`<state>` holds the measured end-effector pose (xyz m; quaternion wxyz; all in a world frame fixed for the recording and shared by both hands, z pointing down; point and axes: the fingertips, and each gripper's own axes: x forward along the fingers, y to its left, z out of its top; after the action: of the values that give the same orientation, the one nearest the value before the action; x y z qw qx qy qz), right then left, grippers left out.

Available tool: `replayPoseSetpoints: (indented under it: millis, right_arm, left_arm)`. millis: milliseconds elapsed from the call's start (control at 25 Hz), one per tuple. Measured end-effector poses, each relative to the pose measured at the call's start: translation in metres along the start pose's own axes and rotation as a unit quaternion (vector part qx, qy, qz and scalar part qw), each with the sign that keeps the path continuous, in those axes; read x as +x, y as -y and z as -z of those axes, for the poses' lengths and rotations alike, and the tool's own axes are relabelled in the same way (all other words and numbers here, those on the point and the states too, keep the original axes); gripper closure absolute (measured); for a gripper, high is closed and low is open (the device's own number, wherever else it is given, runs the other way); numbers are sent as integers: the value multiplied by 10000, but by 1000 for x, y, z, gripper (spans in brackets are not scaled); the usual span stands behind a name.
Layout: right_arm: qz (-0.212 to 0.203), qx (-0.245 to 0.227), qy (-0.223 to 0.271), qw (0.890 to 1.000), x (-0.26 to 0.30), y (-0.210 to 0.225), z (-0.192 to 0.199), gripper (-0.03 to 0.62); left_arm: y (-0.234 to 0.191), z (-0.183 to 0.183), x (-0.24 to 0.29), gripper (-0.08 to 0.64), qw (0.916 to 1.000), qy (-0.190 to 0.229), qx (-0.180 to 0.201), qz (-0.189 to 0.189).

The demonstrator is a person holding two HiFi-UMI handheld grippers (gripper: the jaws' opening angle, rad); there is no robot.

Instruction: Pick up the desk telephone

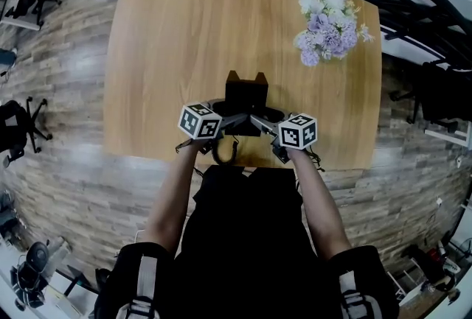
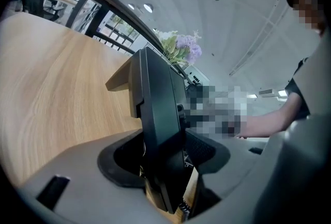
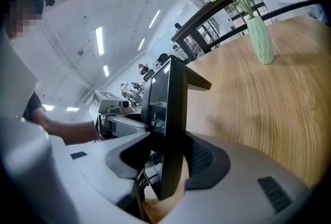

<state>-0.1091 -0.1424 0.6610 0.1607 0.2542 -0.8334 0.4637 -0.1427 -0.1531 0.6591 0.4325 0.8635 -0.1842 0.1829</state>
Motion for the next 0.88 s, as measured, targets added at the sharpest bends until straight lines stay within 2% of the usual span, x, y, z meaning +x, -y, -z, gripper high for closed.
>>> replayPoseSetpoints:
  millis: [360, 640, 880]
  right_arm:
    - [-88, -217, 66, 9997, -15, -19, -13, 385]
    - [-82, -178, 168, 9997, -61, -20, -1, 387]
    - [-205, -364, 136, 9990, -91, -22, 6, 387]
  left_arm:
    - [20, -12, -13, 301, 9996, 252, 27, -113]
    - [64, -13, 7, 302, 9991, 82, 391, -170]
    - [93, -9, 19, 302, 9990, 245, 223, -293]
